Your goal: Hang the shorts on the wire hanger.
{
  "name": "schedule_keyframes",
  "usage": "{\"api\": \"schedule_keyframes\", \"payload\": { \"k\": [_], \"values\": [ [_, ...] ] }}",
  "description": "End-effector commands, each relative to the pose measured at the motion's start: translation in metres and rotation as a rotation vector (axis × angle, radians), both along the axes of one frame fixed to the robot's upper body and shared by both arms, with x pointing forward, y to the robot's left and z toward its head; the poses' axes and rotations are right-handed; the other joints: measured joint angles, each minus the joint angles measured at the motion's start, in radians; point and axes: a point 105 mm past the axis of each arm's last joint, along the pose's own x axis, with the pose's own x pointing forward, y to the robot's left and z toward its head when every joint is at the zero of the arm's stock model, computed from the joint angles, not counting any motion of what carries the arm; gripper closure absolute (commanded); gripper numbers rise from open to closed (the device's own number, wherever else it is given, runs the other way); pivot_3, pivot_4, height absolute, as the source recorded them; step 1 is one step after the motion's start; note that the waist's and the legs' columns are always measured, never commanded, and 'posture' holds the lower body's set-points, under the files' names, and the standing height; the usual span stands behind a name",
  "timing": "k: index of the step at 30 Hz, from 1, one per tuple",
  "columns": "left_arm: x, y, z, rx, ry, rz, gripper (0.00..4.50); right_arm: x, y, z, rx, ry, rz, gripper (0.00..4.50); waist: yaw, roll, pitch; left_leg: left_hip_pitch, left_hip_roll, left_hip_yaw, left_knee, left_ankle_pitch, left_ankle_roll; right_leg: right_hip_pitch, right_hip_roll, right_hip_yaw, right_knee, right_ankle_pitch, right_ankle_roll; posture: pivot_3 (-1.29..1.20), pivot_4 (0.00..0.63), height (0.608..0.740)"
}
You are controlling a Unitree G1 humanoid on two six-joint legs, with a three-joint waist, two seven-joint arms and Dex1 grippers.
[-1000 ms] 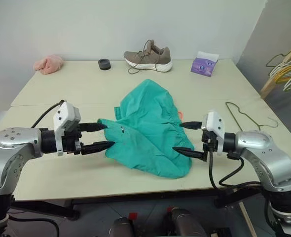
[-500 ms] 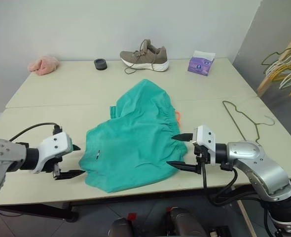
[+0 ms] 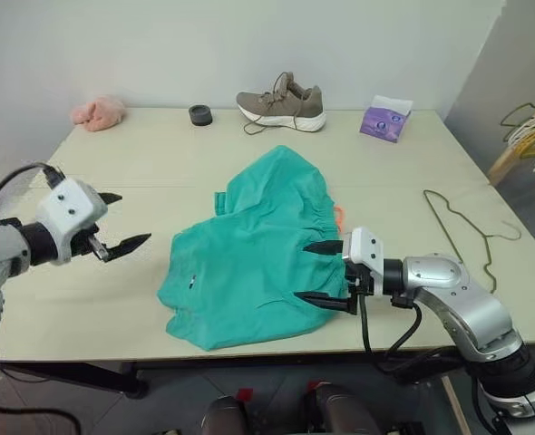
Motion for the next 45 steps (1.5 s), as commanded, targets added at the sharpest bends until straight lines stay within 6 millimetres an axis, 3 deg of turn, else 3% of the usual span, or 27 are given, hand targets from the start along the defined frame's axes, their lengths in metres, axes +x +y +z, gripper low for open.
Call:
{"api": "schedule_keyframes", "payload": {
  "k": [1, 5, 8, 11, 16, 19, 23, 32, 35, 41, 45],
  "values": [
    [-0.011, -0.047, -0.001, -0.128, 0.06, -0.19, 0.02, 0.037, -0.037, 0.026, 0.085, -0.074, -0.251, 0.0, 0.0, 0.0, 0.0, 0.0, 0.0, 0.0, 0.0, 0.0, 0.0, 0.0, 0.0, 0.0, 0.0, 0.0, 0.0, -0.05, 0.097, 0.74],
    [-0.018, -0.084, -0.005, -0.182, 0.113, -0.322, 0.02, 0.072, -0.095, 0.03, 0.086, -0.107, -0.54, 0.0, 0.0, 0.0, 0.0, 0.0, -0.001, 0.0, 0.003, 0.0, 0.0, 0.001, -0.001, 0.001, 0.0, 0.001, 0.002, -0.07, 0.097, 0.74],
    [-0.015, -0.116, -0.009, -0.215, 0.121, -0.415, 0.02, 0.1, -0.168, 0.024, 0.042, -0.138, -0.908, 0.0, 0.0, 0.0, 0.0, 0.001, -0.002, 0.0, 0.003, 0.0, 0.0, 0.003, -0.001, 0.002, 0.0, 0.001, 0.002, -0.08, 0.097, 0.74],
    [-0.01, -0.134, -0.008, -0.234, 0.117, -0.465, 0.02, 0.105, -0.205, 0.017, 0.031, -0.126, -1.093, 0.0, -0.004, 0.0, 0.0, 0.001, -0.004, -0.001, 0.002, 0.0, 0.0, 0.003, -0.001, 0.004, 0.0, 0.001, 0.002, -0.09, 0.098, 0.74],
    [0.005, -0.161, 0.011, -0.29, 0.024, -0.513, 0.02, 0.102, -0.264, -0.001, 0.023, -0.03, -1.356, 0.0, -0.028, 0.001, 0.0, 0.001, -0.004, 0.001, 0.003, 0.0, 0.0, 0.003, -0.001, 0.006, 0.0, 0.002, 0.003, -0.1, 0.102, 0.74],
    [0.008, -0.171, 0.019, -0.314, 0.005, -0.542, 0.02, 0.098, -0.289, -0.012, -0.011, 0.018, -1.467, 0.0, -0.041, 0.001, 0.0, 0.002, -0.005, 0.002, 0.003, 0.0, 0.0, 0.004, -0.002, 0.008, 0.0, 0.002, 0.004, -0.11, 0.104, 0.74],
    [0.01, -0.177, 0.022, -0.313, -0.003, -0.57, 0.02, 0.096, -0.299, -0.028, -0.068, 0.08, -1.483, 0.0, -0.062, 0.001, 0.0, 0.004, -0.005, 0.001, 0.002, 0.0, 0.0, 0.005, -0.002, 0.01, 0.0, 0.002, 0.004, -0.13, 0.107, 0.74],
    [0.014, -0.178, 0.024, -0.296, -0.016, -0.581, 0.02, 0.093, -0.287, -0.074, -0.063, 0.373, -1.429, 0.0, -0.084, 0.002, 0.0, 0.009, -0.005, 0.001, 0.001, 0.0, 0.0, 0.011, -0.002, 0.01, -0.003, 0.002, 0.005, -0.13, 0.103, 0.74],
    [0.015, -0.177, 0.024, -0.289, -0.022, -0.575, 0.0, 0.087, -0.284, -0.092, -0.092, 0.476, -1.435, 0.54, -0.084, 0.001, 0.0, 0.019, -0.006, 0.001, -0.004, 0.0, 0.0, 0.02, -0.002, 0.011, -0.007, 0.002, 0.005, -0.13, 0.102, 0.74],
    [0.016, -0.174, 0.024, -0.282, -0.029, -0.562, 0.0, 0.083, -0.28, -0.108, -0.095, 0.561, -1.465, 2.46, -0.082, -0.005, -0.004, 0.02, -0.006, 0.001, -0.005, 0.0, 0.0, 0.022, -0.002, 0.01, -0.007, 0.002, 0.005, -0.12, 0.099, 0.74],
    [0.018, -0.169, 0.023, -0.275, -0.031, -0.544, 0.0, 0.086, -0.275, -0.109, 0.011, 0.623, -1.515, 3.8, -0.081, -0.01, -0.007, 0.021, -0.006, 0.001, -0.005, 0.0, 0.0, 0.024, -0.002, 0.009, -0.009, 0.002, 0.005, -0.13, 0.1, 0.74]
  ]
}}
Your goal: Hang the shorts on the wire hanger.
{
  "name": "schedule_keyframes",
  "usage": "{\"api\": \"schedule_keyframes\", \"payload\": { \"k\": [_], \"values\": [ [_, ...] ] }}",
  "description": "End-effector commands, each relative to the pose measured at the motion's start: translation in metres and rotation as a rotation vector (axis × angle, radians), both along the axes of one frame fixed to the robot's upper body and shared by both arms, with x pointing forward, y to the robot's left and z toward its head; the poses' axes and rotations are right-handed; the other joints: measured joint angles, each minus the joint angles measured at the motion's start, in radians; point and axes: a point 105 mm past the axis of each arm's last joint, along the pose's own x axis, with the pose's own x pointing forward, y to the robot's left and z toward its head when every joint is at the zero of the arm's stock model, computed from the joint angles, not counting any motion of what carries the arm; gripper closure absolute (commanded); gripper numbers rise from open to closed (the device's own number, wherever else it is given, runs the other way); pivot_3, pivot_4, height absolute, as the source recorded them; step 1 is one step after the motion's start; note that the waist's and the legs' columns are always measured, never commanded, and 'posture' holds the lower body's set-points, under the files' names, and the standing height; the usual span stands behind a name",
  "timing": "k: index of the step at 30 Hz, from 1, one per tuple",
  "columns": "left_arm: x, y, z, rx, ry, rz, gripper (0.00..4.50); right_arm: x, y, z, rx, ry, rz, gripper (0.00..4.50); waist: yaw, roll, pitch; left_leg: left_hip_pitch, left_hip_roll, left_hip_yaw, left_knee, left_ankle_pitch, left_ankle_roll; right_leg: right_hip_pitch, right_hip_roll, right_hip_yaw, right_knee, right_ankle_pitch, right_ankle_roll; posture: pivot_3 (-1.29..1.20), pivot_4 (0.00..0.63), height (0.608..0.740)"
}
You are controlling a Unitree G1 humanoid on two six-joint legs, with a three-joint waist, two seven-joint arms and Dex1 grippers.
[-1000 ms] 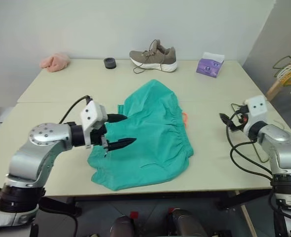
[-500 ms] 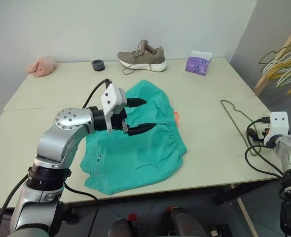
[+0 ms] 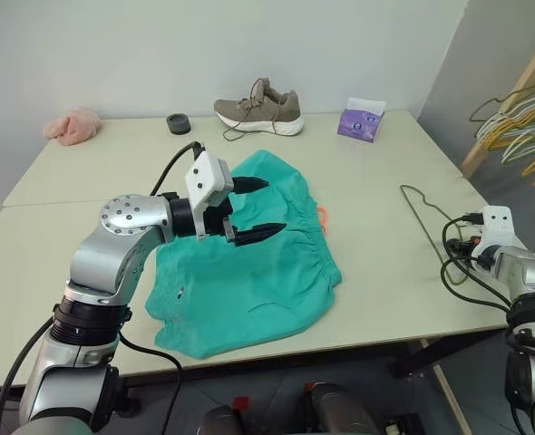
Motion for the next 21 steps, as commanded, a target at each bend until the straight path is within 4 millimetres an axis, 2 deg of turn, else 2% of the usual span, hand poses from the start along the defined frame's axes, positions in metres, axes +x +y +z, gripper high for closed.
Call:
{"api": "schedule_keyframes", "payload": {
  "k": [1, 2, 6, 10, 12, 14, 18, 21],
  "values": [
    [0.002, 0.008, 0.009, 0.006, -0.048, 0.021, 0.0, -0.01, 0.002, -0.025, 0.069, 0.085, -0.069, 4.14, 0.0, -0.001, 0.0, 0.0, 0.0, 0.0, 0.0, 0.0, 0.0, 0.001, 0.0, 0.0, -0.001, 0.0, 0.0, -0.13, 0.1, 0.74],
    [0.002, 0.009, 0.009, 0.007, -0.046, 0.026, 0.0, -0.008, 0.003, -0.022, 0.062, 0.074, -0.066, 4.48, 0.0, 0.0, 0.0, 0.0, 0.0, 0.0, 0.0, 0.0, 0.0, 0.001, 0.0, 0.0, -0.002, 0.0, 0.0, -0.13, 0.1, 0.74],
    [0.011, 0.023, 0.009, -0.003, -0.048, 0.096, 0.0, 0.006, 0.013, 0.001, 0.008, -0.018, -0.005, 4.48, -0.003, 0.0, 0.0, 0.0, 0.0, -0.001, -0.003, 0.0, 0.0, 0.003, 0.0, 0.002, -0.006, 0.001, 0.002, -0.13, 0.102, 0.74],
    [0.028, 0.042, 0.013, -0.03, -0.061, 0.228, 0.0, 0.024, 0.033, 0.044, -0.149, -0.188, 0.154, 4.48, -0.01, 0.004, 0.002, 0.0, 0.0, -0.002, -0.006, 0.0, 0.0, 0.002, 0.0, 0.004, -0.009, 0.002, 0.003, -0.13, 0.102, 0.74],
    [0.036, 0.056, 0.017, -0.055, -0.056, 0.29, 0.0, 0.031, 0.056, 0.079, -0.271, -0.324, 0.305, 4.48, -0.01, 0.011, 0.006, -0.001, 0.0, -0.002, -0.007, 0.0, 0.0, 0.0, 0.0, 0.004, -0.009, 0.002, 0.003, -0.13, 0.102, 0.74],
    [0.04, 0.066, 0.019, -0.071, -0.044, 0.323, 0.0, 0.032, 0.077, 0.101, -0.356, -0.413, 0.421, 4.48, -0.01, 0.015, 0.009, -0.005, -0.001, -0.001, -0.008, 0.0, 0.0, -0.005, 0.0, 0.006, -0.009, 0.002, 0.003, -0.13, 0.101, 0.74],
    [0.045, 0.085, 0.033, -0.16, 0.014, 0.358, 0.0, 0.021, 0.132, 0.13, -0.526, -0.557, 0.737, 4.48, -0.005, 0.016, 0.01, -0.006, 0.0, 0.001, -0.009, 0.0, 0.0, -0.006, 0.0, 0.004, -0.011, 0.001, 0.005, -0.13, 0.102, 0.74],
    [0.041, 0.088, 0.031, -0.157, 0.077, 0.322, 0.0, 0.009, 0.165, 0.143, -0.624, -0.658, 0.918, 4.48, -0.002, 0.016, 0.01, -0.007, 0.0, 0.001, -0.009, 0.0, 0.0, -0.006, 0.0, 0.004, -0.012, 0.0, 0.006, -0.13, 0.101, 0.74]
  ]
}}
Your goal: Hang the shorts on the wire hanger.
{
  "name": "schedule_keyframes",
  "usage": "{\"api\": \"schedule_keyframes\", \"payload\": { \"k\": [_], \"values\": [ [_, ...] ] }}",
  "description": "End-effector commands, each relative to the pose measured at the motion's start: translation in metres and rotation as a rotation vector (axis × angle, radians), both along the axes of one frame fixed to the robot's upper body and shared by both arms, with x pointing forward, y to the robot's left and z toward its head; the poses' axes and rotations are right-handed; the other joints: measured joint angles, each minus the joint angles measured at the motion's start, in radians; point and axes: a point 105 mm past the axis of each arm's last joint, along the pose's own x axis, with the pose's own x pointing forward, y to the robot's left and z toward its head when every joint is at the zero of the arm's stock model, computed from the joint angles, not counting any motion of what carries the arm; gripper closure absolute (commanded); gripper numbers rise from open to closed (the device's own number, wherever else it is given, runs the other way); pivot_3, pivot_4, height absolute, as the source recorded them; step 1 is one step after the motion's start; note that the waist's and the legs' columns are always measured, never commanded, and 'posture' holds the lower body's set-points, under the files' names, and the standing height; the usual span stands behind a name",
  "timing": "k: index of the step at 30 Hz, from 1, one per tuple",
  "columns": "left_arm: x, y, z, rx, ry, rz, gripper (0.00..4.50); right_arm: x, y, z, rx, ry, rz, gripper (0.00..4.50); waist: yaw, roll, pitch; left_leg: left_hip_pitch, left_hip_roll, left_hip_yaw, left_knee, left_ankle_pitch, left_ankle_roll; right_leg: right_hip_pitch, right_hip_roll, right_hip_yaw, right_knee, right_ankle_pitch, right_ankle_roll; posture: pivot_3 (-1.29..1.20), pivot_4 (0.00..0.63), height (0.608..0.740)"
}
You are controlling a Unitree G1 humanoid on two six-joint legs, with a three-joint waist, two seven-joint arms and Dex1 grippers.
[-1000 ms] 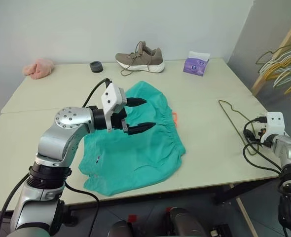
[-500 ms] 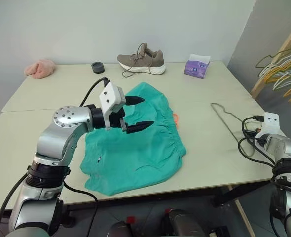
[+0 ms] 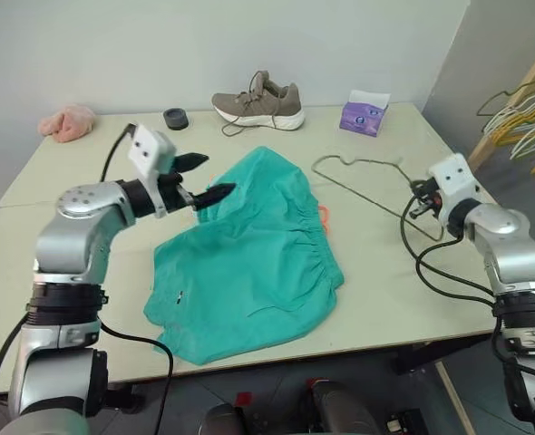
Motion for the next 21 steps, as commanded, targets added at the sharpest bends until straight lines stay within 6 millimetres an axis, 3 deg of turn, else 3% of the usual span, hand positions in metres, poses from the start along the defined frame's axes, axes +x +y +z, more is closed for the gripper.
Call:
{"api": "schedule_keyframes", "payload": {
  "k": [1, 7, 13, 21],
  "values": [
    [-0.007, 0.003, 0.016, -0.033, 0.011, -0.052, 0.0, -0.017, 0.043, 0.025, -0.149, -0.155, 0.232, 4.48, 0.004, 0.0, 0.0, 0.0, -0.001, 0.0, 0.0, 0.0, 0.0, 0.0, 0.0, 0.0, 0.0, 0.0, 0.001, -0.13, 0.101, 0.74],
    [-0.022, -0.009, 0.012, 0.013, 0.07, -0.176, 0.0, -0.044, 0.096, 0.036, -0.311, -0.262, 0.513, 4.48, 0.01, 0.0, 0.0, -0.004, -0.004, 0.0, 0.002, -0.002, 0.004, -0.001, -0.001, -0.001, -0.001, -0.001, 0.003, -0.13, 0.103, 0.74],
    [-0.032, -0.011, -0.015, 0.129, 0.148, -0.238, 0.0, -0.057, 0.122, 0.049, -0.384, -0.345, 0.654, 4.48, 0.011, 0.0, 0.0, -0.004, -0.004, 0.0, 0.002, -0.002, 0.004, -0.001, -0.001, -0.001, 0.0, -0.001, 0.003, -0.14, 0.102, 0.74],
    [-0.049, -0.022, -0.037, 0.17, 0.232, -0.336, 0.0, -0.066, 0.138, 0.063, -0.396, -0.413, 0.734, 4.48, 0.011, 0.0, 0.001, -0.004, -0.004, -0.001, 0.003, -0.002, 0.004, -0.002, -0.001, -0.001, 0.0, -0.001, 0.002, -0.14, 0.103, 0.74]
  ]
}}
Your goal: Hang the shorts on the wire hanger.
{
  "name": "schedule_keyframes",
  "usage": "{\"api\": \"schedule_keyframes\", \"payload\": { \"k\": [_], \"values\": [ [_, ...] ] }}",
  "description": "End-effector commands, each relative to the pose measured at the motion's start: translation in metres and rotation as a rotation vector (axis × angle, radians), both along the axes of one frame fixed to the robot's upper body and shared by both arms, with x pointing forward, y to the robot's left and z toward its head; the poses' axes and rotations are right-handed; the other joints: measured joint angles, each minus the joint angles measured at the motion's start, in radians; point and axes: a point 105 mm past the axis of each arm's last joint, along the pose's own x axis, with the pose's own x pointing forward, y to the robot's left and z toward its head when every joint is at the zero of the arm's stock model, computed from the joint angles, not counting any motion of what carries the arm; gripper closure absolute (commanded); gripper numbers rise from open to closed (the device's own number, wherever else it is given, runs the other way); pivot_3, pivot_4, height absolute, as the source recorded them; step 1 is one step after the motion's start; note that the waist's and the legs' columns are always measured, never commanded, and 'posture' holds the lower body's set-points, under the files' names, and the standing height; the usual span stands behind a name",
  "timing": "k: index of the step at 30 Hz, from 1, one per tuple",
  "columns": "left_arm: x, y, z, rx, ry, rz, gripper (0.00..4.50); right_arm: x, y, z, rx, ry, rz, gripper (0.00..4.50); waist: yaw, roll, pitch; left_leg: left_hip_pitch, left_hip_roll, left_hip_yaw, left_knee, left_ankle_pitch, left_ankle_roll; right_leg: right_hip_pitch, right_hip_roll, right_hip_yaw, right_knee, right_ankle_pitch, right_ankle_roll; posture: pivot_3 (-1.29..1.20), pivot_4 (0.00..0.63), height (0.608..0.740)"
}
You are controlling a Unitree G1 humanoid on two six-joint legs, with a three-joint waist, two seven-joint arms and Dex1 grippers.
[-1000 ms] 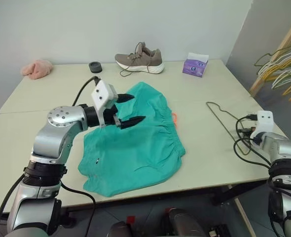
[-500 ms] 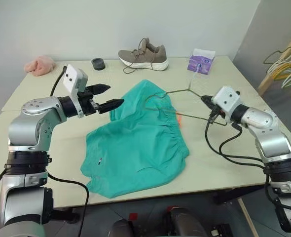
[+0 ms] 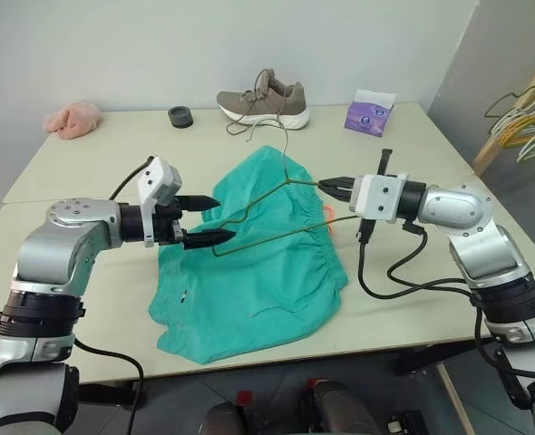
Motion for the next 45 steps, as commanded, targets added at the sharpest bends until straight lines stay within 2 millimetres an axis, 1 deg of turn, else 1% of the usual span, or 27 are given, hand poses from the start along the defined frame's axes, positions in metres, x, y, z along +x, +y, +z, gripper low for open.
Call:
{"api": "schedule_keyframes", "payload": {
  "k": [1, 8, 9, 11, 14, 18, 22, 23, 26, 28, 29, 31, 35, 37, 38, 40, 43, 45],
  "values": [
    [-0.009, -0.009, 0.005, 0.009, -0.013, -0.065, 0.0, -0.011, 0.011, 0.019, 0.015, -0.07, 0.063, 4.48, 0.0, 0.0, 0.0, 0.0, 0.0, 0.0, 0.0, 0.0, 0.0, 0.0, 0.0, 0.0, 0.0, 0.0, 0.0, -0.14, 0.103, 0.74],
    [-0.013, -0.017, -0.002, 0.014, 0.009, -0.088, 0.0, -0.014, 0.016, 0.021, 0.029, -0.073, 0.082, 4.48, 0.0, 0.0, 0.0, 0.0, 0.0, 0.0, 0.001, 0.0, 0.0, 0.0, 0.0, 0.0, 0.0, 0.0, 0.0, -0.14, 0.103, 0.74],
    [-0.014, -0.018, -0.003, 0.013, 0.016, -0.093, 0.39, -0.014, 0.016, 0.021, 0.03, -0.074, 0.084, 4.5, 0.0, 0.0, 0.0, 0.0, 0.0, 0.0, 0.001, 0.0, 0.0, 0.0, 0.0, 0.0, 0.0, 0.0, 0.0, -0.14, 0.103, 0.74],
    [-0.015, -0.019, -0.004, 0.014, 0.025, -0.102, 0.82, -0.015, 0.017, 0.021, 0.033, -0.074, 0.087, 4.5, 0.0, 0.0, 0.0, 0.0, 0.0, 0.0, 0.001, 0.0, 0.0, 0.0, 0.0, 0.0, 0.001, 0.0, 0.0, -0.14, 0.103, 0.74],
    [-0.017, -0.02, -0.007, 0.023, 0.03, -0.11, 1.8, -0.016, 0.018, 0.021, 0.035, -0.073, 0.089, 4.5, -0.001, 0.0, 0.0, 0.0, 0.0, 0.0, 0.001, 0.0, 0.0, 0.0, 0.0, 0.0, 0.001, 0.0, 0.0, -0.14, 0.102, 0.74],
    [-0.017, -0.021, -0.008, 0.022, 0.032, -0.112, 2.96, -0.017, 0.019, 0.02, 0.034, -0.073, 0.093, 4.5, -0.001, 0.0, 0.0, 0.0, 0.0, 0.0, 0.001, 0.0, 0.0, 0.0, 0.0, 0.0, 0.001, 0.0, 0.0, -0.14, 0.102, 0.74],
    [-0.018, -0.021, -0.009, 0.018, 0.035, -0.112, 4.22, -0.019, 0.021, 0.018, 0.022, -0.071, 0.104, 4.5, -0.001, 0.0, 0.0, 0.0, 0.0, 0.0, 0.001, 0.0, 0.0, 0.0, 0.0, 0.0, 0.001, 0.0, 0.0, -0.14, 0.102, 0.74],
    [-0.018, -0.021, -0.009, 0.018, 0.035, -0.111, 4.46, -0.021, 0.021, 0.016, 0.013, -0.064, 0.113, 4.5, -0.001, 0.0, 0.0, 0.0, 0.0, 0.0, 0.001, 0.0, 0.0, 0.0, 0.0, 0.0, 0.001, 0.0, 0.0, -0.14, 0.102, 0.74],
    [-0.018, -0.021, -0.01, 0.02, 0.034, -0.102, 4.46, -0.025, 0.022, 0.011, -0.008, -0.053, 0.13, 4.5, 0.0, 0.0, 0.0, 0.0, 0.0, 0.0, 0.001, 0.0, 0.0, 0.0, 0.0, 0.0, 0.001, 0.0, 0.0, -0.14, 0.101, 0.74],
    [-0.018, -0.02, -0.011, 0.026, 0.029, -0.093, 4.5, -0.028, 0.022, 0.012, 0.013, -0.035, 0.143, 4.0, 0.0, 0.0, 0.0, 0.0, 0.0, 0.0, 0.001, 0.0, 0.0, 0.0, 0.0, 0.0, 0.001, 0.0, 0.0, -0.14, 0.097, 0.74],
    [-0.018, -0.019, -0.011, 0.033, 0.025, -0.088, 4.5, -0.03, 0.022, 0.014, 0.026, -0.021, 0.146, 3.84, 0.0, 0.0, 0.0, 0.0, 0.0, 0.0, 0.001, 0.0, 0.0, 0.0, 0.0, 0.0, 0.001, 0.0, 0.0, -0.14, 0.097, 0.74],
    [-0.017, -0.018, -0.012, 0.039, 0.019, -0.076, 4.5, -0.032, 0.02, 0.016, 0.036, 0.006, 0.14, 3.15, 0.0, 0.0, 0.0, 0.0, 0.0, -0.001, 0.001, 0.0, 0.0, 0.0, 0.0, 0.0, 0.001, 0.0, 0.0, -0.14, 0.097, 0.74],
    [-0.014, -0.012, -0.013, 0.061, 0.002, -0.041, 4.5, -0.032, 0.002, 0.01, 0.007, 0.114, 0.078, 1.8, 0.003, 0.0, 0.0, 0.0, 0.0, -0.001, 0.001, 0.0, 0.0, 0.0, 0.0, 0.0, 0.001, 0.0, 0.0, -0.14, 0.095, 0.74],
    [-0.016, -0.01, -0.015, 0.099, -0.012, -0.058, 4.5, -0.028, -0.01, 0.009, 0.018, 0.173, 0.007, 0.99, 0.007, 0.0, 0.0, 0.0, 0.0, -0.001, 0.001, 0.0, 0.0, 0.001, 0.0, 0.0, 0.001, 0.0, 0.0, -0.14, 0.095, 0.74],
    [-0.018, -0.01, -0.015, 0.123, -0.021, -0.074, 4.5, -0.025, -0.017, 0.007, 0.008, 0.219, -0.033, 0.66, 0.008, 0.0, 0.0, 0.0, 0.0, -0.001, 0.001, 0.0, 0.0, 0.0, 0.0, 0.0, 0.001, 0.0, 0.0, -0.14, 0.095, 0.74],
    [-0.021, -0.01, -0.016, 0.151, -0.031, -0.095, 4.5, -0.023, -0.024, 0.002, -0.019, 0.273, -0.071, 0.02, 0.008, 0.0, 0.0, 0.0, 0.0, 0.0, 0.001, 0.0, 0.0, 0.0, 0.0, 0.0, 0.001, 0.0, 0.0, -0.15, 0.094, 0.74],
    [-0.025, -0.014, -0.015, 0.189, -0.052, -0.144, 4.5, -0.018, -0.027, -0.015, -0.076, 0.356, -0.101, 0.02, 0.007, 0.0, 0.0, 0.0, 0.0, -0.001, 0.001, 0.0, 0.0, 0.0, 0.0, -0.001, 0.001, 0.0, 0.0, -0.15, 0.093, 0.74],
    [-0.025, -0.015, -0.015, 0.207, -0.063, -0.158, 4.5, -0.017, -0.022, -0.023, -0.105, 0.388, -0.083, 0.02, 0.004, 0.0, 0.0, 0.001, 0.0, -0.001, 0.001, 0.0, 0.001, 0.0, 0.0, -0.001, 0.001, 0.0, 0.0, -0.16, 0.091, 0.74]
  ]
}}
